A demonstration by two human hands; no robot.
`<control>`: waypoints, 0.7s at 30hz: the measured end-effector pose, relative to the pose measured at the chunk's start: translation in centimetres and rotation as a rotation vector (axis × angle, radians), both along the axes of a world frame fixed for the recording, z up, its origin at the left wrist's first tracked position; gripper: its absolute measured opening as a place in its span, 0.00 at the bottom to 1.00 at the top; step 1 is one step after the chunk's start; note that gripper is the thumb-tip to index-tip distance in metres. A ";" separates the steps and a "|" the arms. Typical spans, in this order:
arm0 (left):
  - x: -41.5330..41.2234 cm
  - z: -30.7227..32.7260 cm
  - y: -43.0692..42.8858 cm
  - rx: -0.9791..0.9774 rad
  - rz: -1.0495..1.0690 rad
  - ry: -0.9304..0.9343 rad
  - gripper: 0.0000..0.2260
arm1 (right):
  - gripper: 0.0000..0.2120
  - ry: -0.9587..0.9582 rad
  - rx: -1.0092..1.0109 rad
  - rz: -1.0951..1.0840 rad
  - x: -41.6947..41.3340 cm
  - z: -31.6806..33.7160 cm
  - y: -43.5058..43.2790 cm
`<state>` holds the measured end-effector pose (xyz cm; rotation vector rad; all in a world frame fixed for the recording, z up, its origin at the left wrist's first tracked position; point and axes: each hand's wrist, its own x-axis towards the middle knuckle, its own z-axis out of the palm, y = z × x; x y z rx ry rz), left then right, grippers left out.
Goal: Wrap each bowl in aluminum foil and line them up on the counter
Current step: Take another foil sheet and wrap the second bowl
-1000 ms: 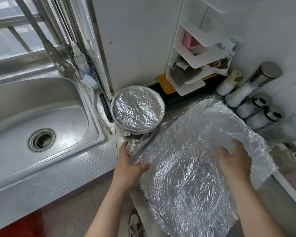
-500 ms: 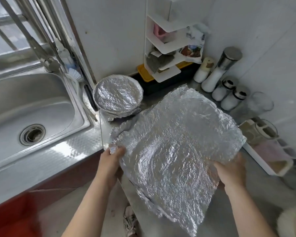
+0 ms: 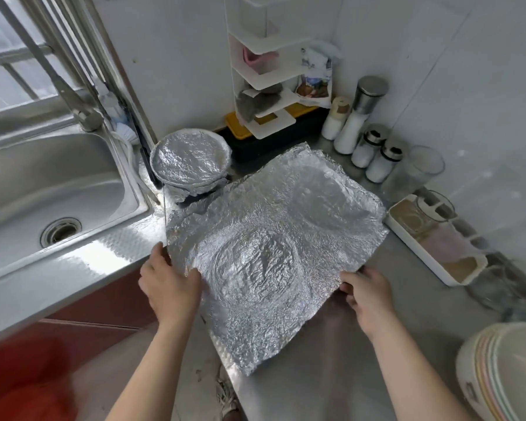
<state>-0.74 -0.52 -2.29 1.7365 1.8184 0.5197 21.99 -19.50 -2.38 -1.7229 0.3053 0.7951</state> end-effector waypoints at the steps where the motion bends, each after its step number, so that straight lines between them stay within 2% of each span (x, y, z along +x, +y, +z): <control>1: 0.1 0.5 -0.8 0.061 -0.040 0.027 0.32 | 0.06 0.015 0.023 0.003 -0.3 0.3 0.0; 3: 0.6 1.5 -2.5 0.198 -0.211 -0.001 0.25 | 0.07 0.065 0.053 0.005 -1.0 0.6 0.1; 5: 2.0 2.3 -4.9 0.185 -0.516 -0.049 0.20 | 0.08 0.121 0.078 0.002 -1.7 0.9 0.2; 6: 2.8 2.4 -6.3 0.126 -0.687 -0.009 0.20 | 0.08 0.147 0.086 0.000 -2.0 1.0 0.1; 8: 4.1 1.9 -8.8 0.041 -0.958 0.169 0.27 | 0.08 0.186 0.089 -0.010 -2.5 1.1 0.1; 10: 4.7 1.0 -10.6 -0.034 -1.068 0.299 0.30 | 0.07 0.207 0.098 -0.034 -2.8 1.2 -0.2; 15: 4.1 1.0 -12.3 -0.115 -1.061 0.296 0.28 | 0.04 0.192 0.216 -0.175 -2.4 1.8 -1.3; 18: 4.9 2.1 -10.6 -0.070 -0.903 0.062 0.24 | 0.05 0.147 0.248 -0.263 -1.9 3.0 -2.0; 21: 7.1 3.5 -7.9 -0.044 -0.710 -0.118 0.18 | 0.02 0.101 0.159 -0.199 -2.0 4.1 -3.5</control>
